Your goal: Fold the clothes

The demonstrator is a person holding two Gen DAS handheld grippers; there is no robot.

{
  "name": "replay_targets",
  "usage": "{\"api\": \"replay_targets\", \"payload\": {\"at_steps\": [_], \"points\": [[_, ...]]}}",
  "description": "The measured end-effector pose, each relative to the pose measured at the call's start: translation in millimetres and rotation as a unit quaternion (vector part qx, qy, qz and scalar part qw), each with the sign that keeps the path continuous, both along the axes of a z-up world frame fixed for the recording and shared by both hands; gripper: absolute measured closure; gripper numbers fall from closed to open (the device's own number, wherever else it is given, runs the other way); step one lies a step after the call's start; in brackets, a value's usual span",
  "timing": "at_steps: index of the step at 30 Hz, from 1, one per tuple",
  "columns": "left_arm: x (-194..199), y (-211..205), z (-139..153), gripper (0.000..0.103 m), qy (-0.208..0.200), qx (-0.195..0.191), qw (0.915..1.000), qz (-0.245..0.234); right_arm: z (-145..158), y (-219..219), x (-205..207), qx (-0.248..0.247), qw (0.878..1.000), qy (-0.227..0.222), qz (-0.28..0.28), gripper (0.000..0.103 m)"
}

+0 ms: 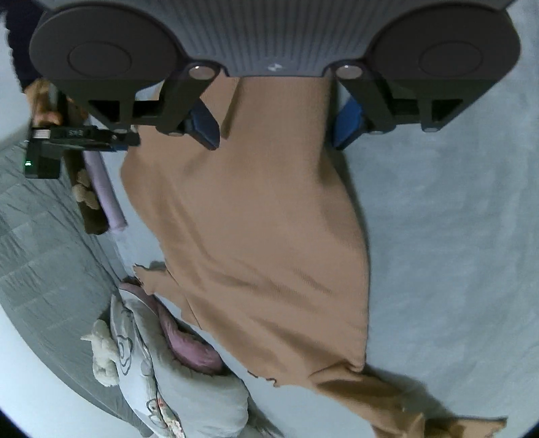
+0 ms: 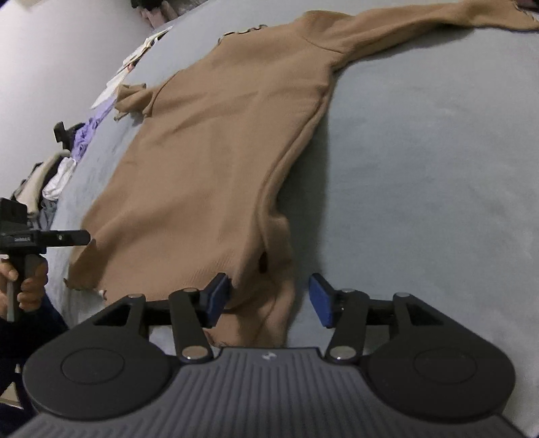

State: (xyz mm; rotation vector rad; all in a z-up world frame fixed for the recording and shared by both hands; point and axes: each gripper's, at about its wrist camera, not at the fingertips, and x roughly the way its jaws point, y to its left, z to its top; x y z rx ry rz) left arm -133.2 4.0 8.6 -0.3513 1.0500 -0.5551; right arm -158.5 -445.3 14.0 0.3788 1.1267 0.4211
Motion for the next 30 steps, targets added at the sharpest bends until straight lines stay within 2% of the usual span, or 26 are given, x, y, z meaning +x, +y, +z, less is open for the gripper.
{"api": "replay_targets", "payload": {"at_steps": [1,3,6,9,10,13,16,18,19,20,23,25,27,28,29,30], "points": [[-1.0,-3.6,-0.3,0.084,-0.001,0.006,1.0,-0.007,0.2,2.3,-0.1,0.003,1.0,0.004,0.002,0.089],[-3.0,-5.1,-1.3,0.089,0.001,-0.002,0.9999,-0.013,3.4,7.7,-2.8,-0.014,1.0,0.003,0.011,0.091],[-8.0,-3.7,6.8,0.089,-0.01,-0.02,0.9996,-0.015,24.4,8.7,-17.1,-0.024,1.0,-0.01,0.005,0.092],[-9.3,-0.8,11.2,0.089,-0.003,-0.041,0.9992,-0.004,49.1,-3.1,-35.8,-0.027,0.999,-0.033,-0.002,0.093],[-10.2,1.0,12.3,0.089,-0.001,-0.043,0.9991,0.002,53.2,-5.0,-39.0,-0.025,0.999,-0.036,-0.003,0.098],[-9.4,5.1,10.8,0.089,0.014,-0.059,0.998,0.015,70.5,-13.6,-51.1,-0.023,0.998,-0.05,-0.007,0.098],[-8.8,6.9,8.2,0.089,0.022,-0.063,0.9975,0.02,68.0,-20.6,-53.7,-0.037,0.998,-0.043,-0.01,0.098],[-8.4,6.9,5.9,0.088,0.025,-0.052,0.9981,0.021,48.6,-19.0,-49.7,-0.051,0.999,-0.013,0.003,0.093],[-10.0,5.0,4.3,0.087,0.024,-0.043,0.9986,0.018,44.3,-15.8,-47.2,-0.055,0.998,-0.009,0.004,0.09],[-11.0,4.4,4.2,0.087,0.02,-0.035,0.9991,0.015,36.4,-14.5,-44.7,-0.06,0.998,-0.006,0.003,0.082],[-10.9,4.2,3.5,0.084,0.019,-0.025,0.9994,0.013,30.7,-11.7,-40.8,-0.048,0.999,-0.012,0.009,0.068],[-10.7,4.5,1.7,0.083,0.021,-0.023,0.9994,0.013,25.7,-6.9,-36.8,-0.061,0.998,-0.003,0.016,0.061],[-11.1,3.6,-0.1,0.082,0.023,-0.019,0.9995,0.013,16.6,2.8,-29.5,-0.087,0.996,0.015,0.029,0.061],[-12.7,2.8,-1.3,0.082,0.021,-0.016,0.9996,0.013,15.8,7.7,-28.0,-0.093,0.995,0.019,0.039,0.063],[-13.8,2.4,-1.7,0.082,0.02,-0.014,0.9996,0.013,15.0,12.6,-26.5,-0.099,0.994,0.023,0.05,0.085],[-14.9,2.1,-1.9,0.082,0.019,-0.013,0.9996,0.013,14.3,17.4,-25.1,-0.106,0.992,0.027,0.06,0.098]]}}
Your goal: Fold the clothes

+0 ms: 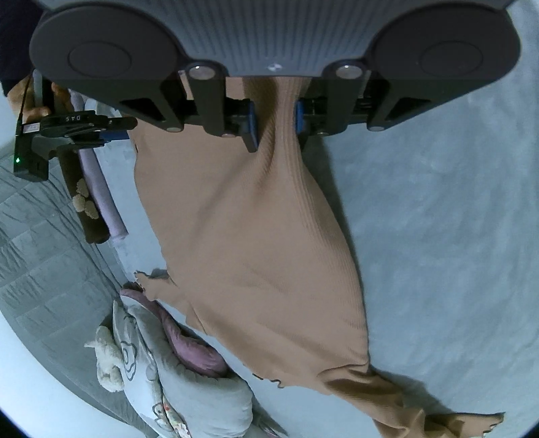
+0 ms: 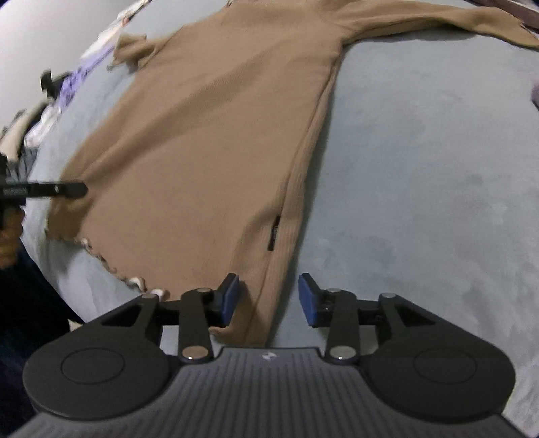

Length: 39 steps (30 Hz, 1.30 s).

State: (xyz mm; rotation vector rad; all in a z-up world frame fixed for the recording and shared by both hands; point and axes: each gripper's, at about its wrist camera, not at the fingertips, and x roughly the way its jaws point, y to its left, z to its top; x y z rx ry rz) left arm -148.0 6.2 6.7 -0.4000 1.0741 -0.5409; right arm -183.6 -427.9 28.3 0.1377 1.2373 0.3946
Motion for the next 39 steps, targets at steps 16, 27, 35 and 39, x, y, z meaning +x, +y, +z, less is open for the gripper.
{"api": "replay_targets", "payload": {"at_steps": [16,27,35,39], "points": [[-13.5,9.0,10.8,0.078,0.019,-0.004,0.9996,-0.019,18.6,-19.0,-26.4,-0.027,1.0,0.0,-0.016,0.098],[90.3,106.3,31.6,0.04,-0.028,-0.039,0.977,0.208,58.2,22.6,44.6,-0.101,0.975,-0.199,-0.023,0.062],[163.1,201.2,23.5,0.021,-0.031,-0.031,0.932,0.36,66.1,274.9,174.1,-0.133,0.908,-0.344,0.2,0.062],[204.1,243.8,10.0,0.013,0.005,-0.084,0.9162,0.392,62.7,342.9,233.7,-0.119,0.908,-0.348,0.202,0.062]]}}
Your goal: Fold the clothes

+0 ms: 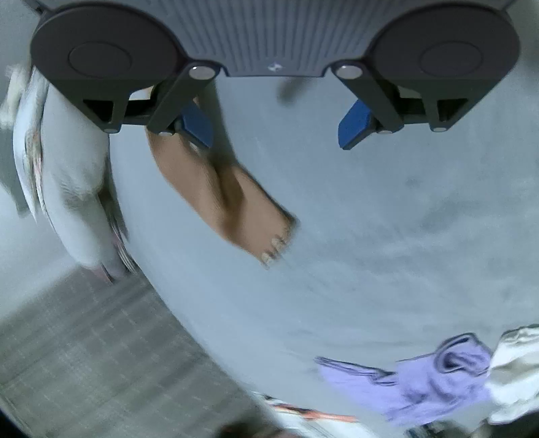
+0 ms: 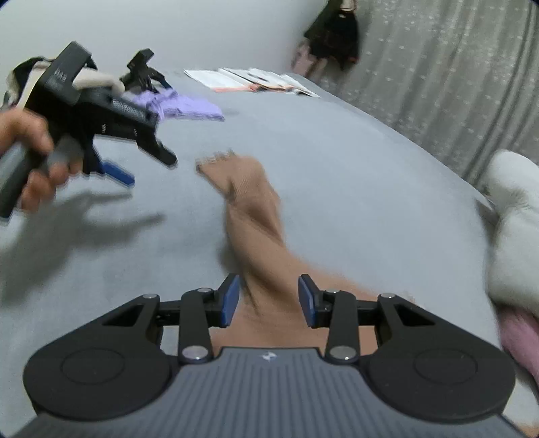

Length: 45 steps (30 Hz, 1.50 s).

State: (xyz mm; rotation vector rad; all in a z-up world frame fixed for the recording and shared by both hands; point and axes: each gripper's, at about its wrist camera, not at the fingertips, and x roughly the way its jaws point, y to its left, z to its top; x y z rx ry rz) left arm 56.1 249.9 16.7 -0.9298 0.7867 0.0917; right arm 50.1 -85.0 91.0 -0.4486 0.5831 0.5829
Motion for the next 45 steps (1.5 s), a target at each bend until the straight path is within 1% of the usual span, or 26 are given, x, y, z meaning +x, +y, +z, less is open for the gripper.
{"api": "replay_targets", "payload": {"at_steps": [1,3,5,6,7,9,10,12,13,14,15,17,20,21,23,24,25,26,27,29,32,36,39,41,43,45], "points": [[10.8,8.3,-6.3,0.01,0.002,-0.018,0.9998,-0.008,-2.7,20.1,19.6,0.003,1.0,-0.003,-0.006,0.062],[28.9,22.3,-17.6,0.008,-0.002,-0.045,0.9988,-0.017,-9.8,35.9,39.0,-0.005,1.0,-0.013,-0.026,0.062],[41.6,32.8,-26.8,0.005,-0.02,-0.064,0.9977,-0.013,-20.8,41.8,56.1,-0.006,0.999,0.0,-0.04,0.067],[44.1,34.1,-28.2,0.001,-0.026,-0.068,0.9972,-0.013,-25.6,40.3,64.9,-0.01,0.999,0.016,-0.044,0.075],[48.8,31.9,-28.4,0.001,-0.034,-0.067,0.997,-0.021,-30.3,38.5,73.6,-0.013,0.998,0.031,-0.048,0.097],[56.6,22.5,-25.4,0.001,-0.044,-0.046,0.9965,-0.055,-22.7,13.6,94.2,0.046,0.992,0.029,-0.116,0.097],[59.0,17.9,-25.7,0.001,-0.046,-0.04,0.9959,-0.066,-22.1,5.3,95.3,0.061,0.99,0.033,-0.125,0.098],[61.3,9.3,-25.6,0.001,-0.048,-0.028,0.9951,-0.081,-15.9,-14.9,108.0,0.123,0.978,0.055,-0.157,0.098],[61.1,5.3,-25.1,0.001,-0.048,-0.022,0.995,-0.085,-17.1,-17.5,112.7,0.115,0.978,0.057,-0.165,0.098],[62.1,2.4,-24.9,0.001,-0.049,-0.021,0.9947,-0.087,-21.0,-15.0,114.7,0.077,0.98,0.041,-0.181,0.098],[61.7,0.1,-25.1,0.001,-0.051,-0.023,0.9947,-0.087,-23.2,-17.1,115.2,0.07,0.977,0.039,-0.197,0.098],[63.7,-13.7,-20.8,0.01,-0.064,-0.014,0.9931,-0.097,-29.0,-32.0,119.5,0.096,0.968,0.062,-0.224,0.098],[72.2,-41.8,-18.9,0.017,-0.068,0.037,0.9874,-0.138,-35.0,-45.6,116.0,0.123,0.964,0.08,-0.221,0.096],[75.0,-44.9,-20.7,0.02,-0.067,0.041,0.9872,-0.139,-32.5,-50.9,109.0,0.13,0.962,0.081,-0.225,0.095],[82.1,-46.9,-27.9,0.029,-0.071,0.037,0.9901,-0.115,-32.5,-55.3,98.1,0.144,0.959,0.073,-0.231,0.09],[85.4,-44.9,-30.0,0.039,-0.073,0.035,0.9906,-0.11,-30.8,-60.5,87.1,0.161,0.957,0.071,-0.232,0.087],[89.5,-45.6,-32.4,0.061,-0.073,0.038,0.9912,-0.104,-27.7,-68.9,72.1,0.188,0.953,0.076,-0.227,0.083],[93.6,-46.6,-34.8,0.078,-0.072,0.042,0.9917,-0.098,-25.6,-76.2,63.8,0.2,0.951,0.079,-0.222,0.082],[95.8,-48.9,-36.9,0.089,-0.068,0.045,0.9921,-0.096,-26.1,-78.7,51.3,0.203,0.953,0.075,-0.213,0.082],[95.7,-50.1,-37.9,0.091,-0.07,0.046,0.9932,-0.081,-27.4,-83.8,26.4,0.21,0.956,0.067,-0.195,0.082],[89.1,-53.2,-28.9,0.092,-0.088,0.062,0.992,-0.065,-28.5,-93.0,15.9,0.202,0.957,0.065,-0.195,0.082],[68.7,-39.9,-9.4,0.094,-0.104,0.072,0.9918,-0.018,-36.6,-109.2,4.3,0.231,0.947,0.083,-0.205,0.082],[42.5,-28.2,22.6,0.098,-0.125,0.112,0.9858,0.008,-41.6,-101.4,2.2,0.226,0.953,0.085,-0.182,0.082],[7.5,-17.5,50.8,0.098,-0.139,0.131,0.9811,0.034,-45.1,-98.0,5.9,0.225,0.953,0.091,-0.181,0.082],[-23.6,-15.8,69.3,0.098,-0.167,0.155,0.9731,0.035,-56.1,-93.9,18.6,0.231,0.947,0.107,-0.193,0.082],[-35.7,-19.6,77.5,0.098,-0.159,0.181,0.9703,0.012,-63.7,-90.7,25.0,0.234,0.944,0.117,-0.203,0.082]]}}
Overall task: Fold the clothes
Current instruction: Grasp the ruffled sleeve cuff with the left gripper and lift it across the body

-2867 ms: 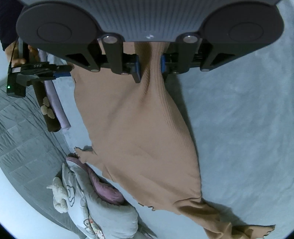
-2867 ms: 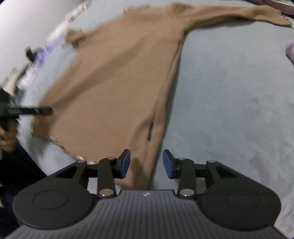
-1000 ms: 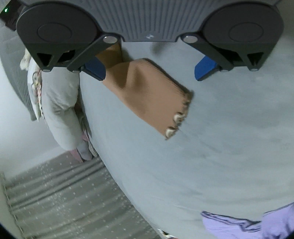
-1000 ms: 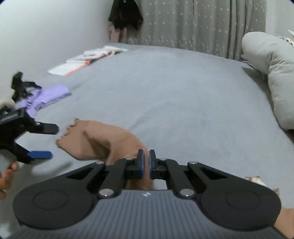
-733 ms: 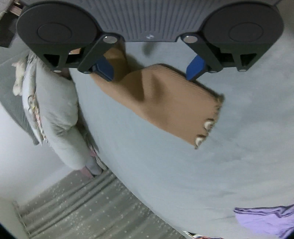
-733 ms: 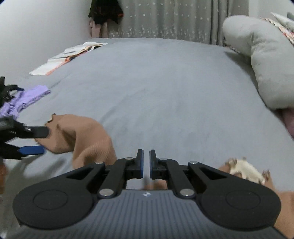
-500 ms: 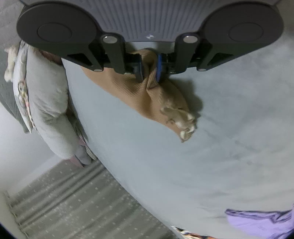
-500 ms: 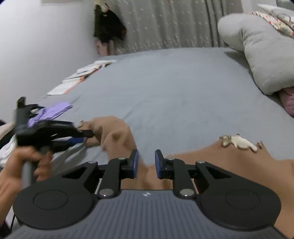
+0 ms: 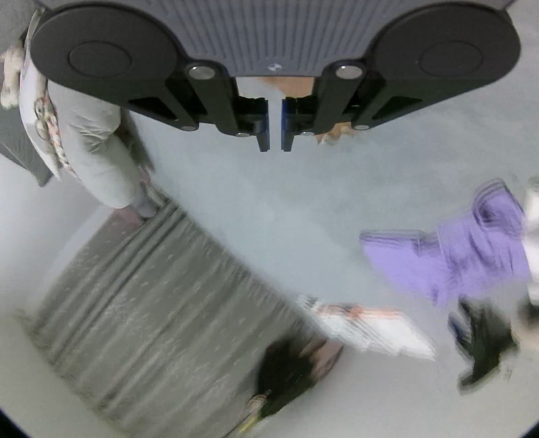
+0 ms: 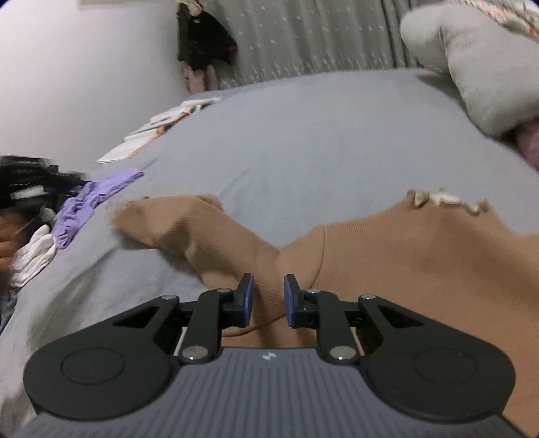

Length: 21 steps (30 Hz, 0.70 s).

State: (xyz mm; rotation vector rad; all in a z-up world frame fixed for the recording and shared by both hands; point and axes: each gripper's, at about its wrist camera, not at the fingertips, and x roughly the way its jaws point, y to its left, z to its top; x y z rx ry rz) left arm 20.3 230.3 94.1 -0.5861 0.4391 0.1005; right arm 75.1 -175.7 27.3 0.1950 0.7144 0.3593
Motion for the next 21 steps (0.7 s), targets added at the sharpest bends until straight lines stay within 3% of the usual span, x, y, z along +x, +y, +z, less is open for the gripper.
{"api": "replay_targets", "payload": {"at_steps": [1,3,4,5,6,7,9,12,16,18,20,21], "points": [[-1.1,1.6,-6.4,0.097,0.039,-0.01,0.9992,0.003,-5.6,4.4,2.1,0.001,1.0,0.007,-0.008,0.082],[4.9,6.8,-23.8,0.094,0.068,-0.059,0.9959,0.0,-8.1,10.2,-2.2,0.0,1.0,0.008,-0.012,0.081],[16.5,10.1,-44.3,0.091,0.091,-0.103,0.9905,-0.013,-6.2,12.6,-7.4,-0.006,1.0,0.002,-0.011,0.078],[25.3,10.6,-58.0,0.089,0.11,-0.118,0.9868,-0.012,-4.2,14.9,-12.6,-0.011,1.0,-0.003,-0.01,0.075],[31.7,11.1,-68.9,0.08,0.113,-0.124,0.9859,-0.004,-0.6,15.7,-18.4,-0.021,1.0,-0.011,-0.004,0.073],[37.9,11.6,-79.5,0.06,0.113,-0.128,0.9853,0.005,3.5,13.9,-24.8,-0.029,0.999,-0.019,0.002,0.072],[43.0,13.6,-91.8,0.029,0.096,-0.132,0.9865,0.015,8.4,4.2,-31.4,-0.035,0.999,-0.028,0.005,0.072],[50.5,14.3,-103.9,0.022,0.059,-0.134,0.9881,0.047,10.0,-5.3,-36.3,-0.032,0.999,-0.032,0.003,0.07],[72.1,5.6,-111.4,0.023,0.053,-0.13,0.9893,0.038,2.4,-15.5,-40.0,-0.025,0.999,-0.027,-0.004,0.07],[76.1,4.8,-114.0,0.028,0.046,-0.151,0.9866,0.04,-1.0,-17.6,-42.0,-0.008,1.0,-0.03,-0.002,0.07],[79.4,7.0,-116.6,0.048,0.037,-0.184,0.9817,0.034,-4.4,-19.7,-44.0,0.009,0.999,-0.032,0.001,0.07],[80.8,6.9,-118.1,0.076,0.037,-0.189,0.9809,0.03,-5.0,-18.7,-44.7,0.014,0.999,-0.034,0.002,0.07]]}}
